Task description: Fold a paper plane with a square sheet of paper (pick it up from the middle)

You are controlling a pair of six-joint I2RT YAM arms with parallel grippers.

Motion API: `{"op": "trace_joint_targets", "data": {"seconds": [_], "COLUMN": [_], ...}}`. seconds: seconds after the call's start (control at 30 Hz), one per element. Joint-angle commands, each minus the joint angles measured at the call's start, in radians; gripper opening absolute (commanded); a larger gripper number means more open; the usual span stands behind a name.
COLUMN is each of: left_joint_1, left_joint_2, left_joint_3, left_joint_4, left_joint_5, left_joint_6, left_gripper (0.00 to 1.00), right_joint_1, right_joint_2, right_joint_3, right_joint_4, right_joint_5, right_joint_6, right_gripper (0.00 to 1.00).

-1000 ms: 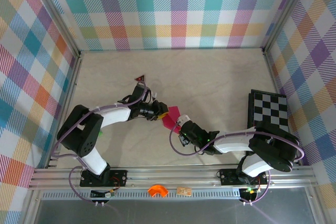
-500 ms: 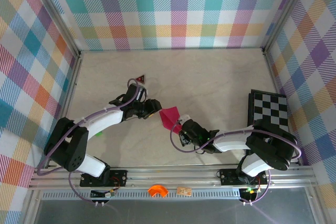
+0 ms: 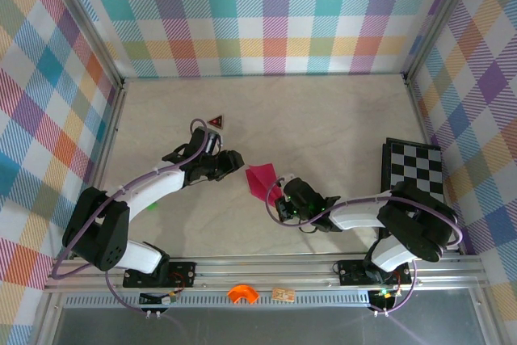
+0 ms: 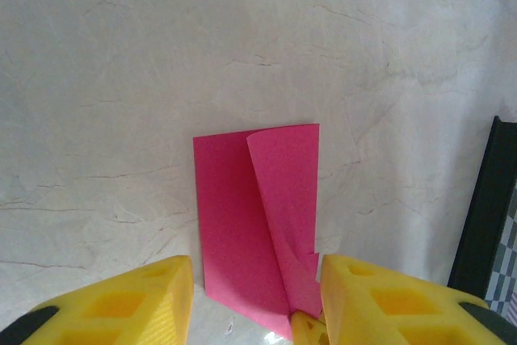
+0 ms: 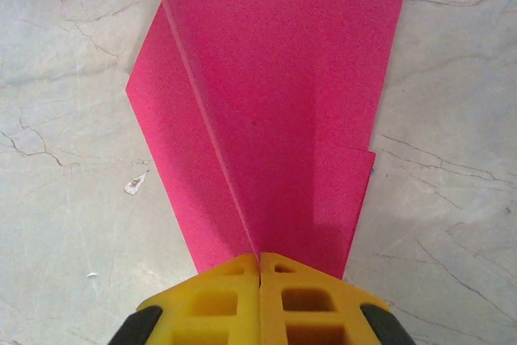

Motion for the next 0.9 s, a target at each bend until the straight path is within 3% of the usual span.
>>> {"op": "trace_joint_targets", "data": {"seconds": [0.0,0.1,0.27,0.4,0.63,0.87], "left_joint_1": [0.009,0.009,0.007,-0.003,-0.088,-0.169], "left_joint_2": [-0.002,-0.002,0.011,0.042,0.134,0.221], "left_joint_3": [0.015,-0.007,-0.061,-0.097,-0.092,-0.073], "left_joint_4": [-0.009,0.029,0.151,0.254,0.369,0.444], "left_joint_5": [0.016,0.041,0.124,0.182,0.219,0.181], "left_joint_6": [0.000,-0.006,-0.040,-0.072,-0.099,-0.130], "left_gripper": [0.45,0.38,0.16,0.07,0.03,0.02], "right_joint_1": [-0.007,-0.017,-0.060,-0.081,-0.128,-0.170], "right_joint_2": [0.024,0.037,0.055,0.053,0.079,0.105], "right_joint_3": [-0.009,-0.009,-0.014,-0.044,-0.080,-0.102], "right_joint_4": [0.018,0.022,0.048,0.112,0.187,0.233], "right_joint_5": [-0.046,-0.077,-0.172,-0.228,-0.331,-0.403], "right_joint_6": [0.033,0.056,0.109,0.142,0.220,0.275], "right_gripper": [0.07,0.08,0.09,0.09,0.10,0.10]}}
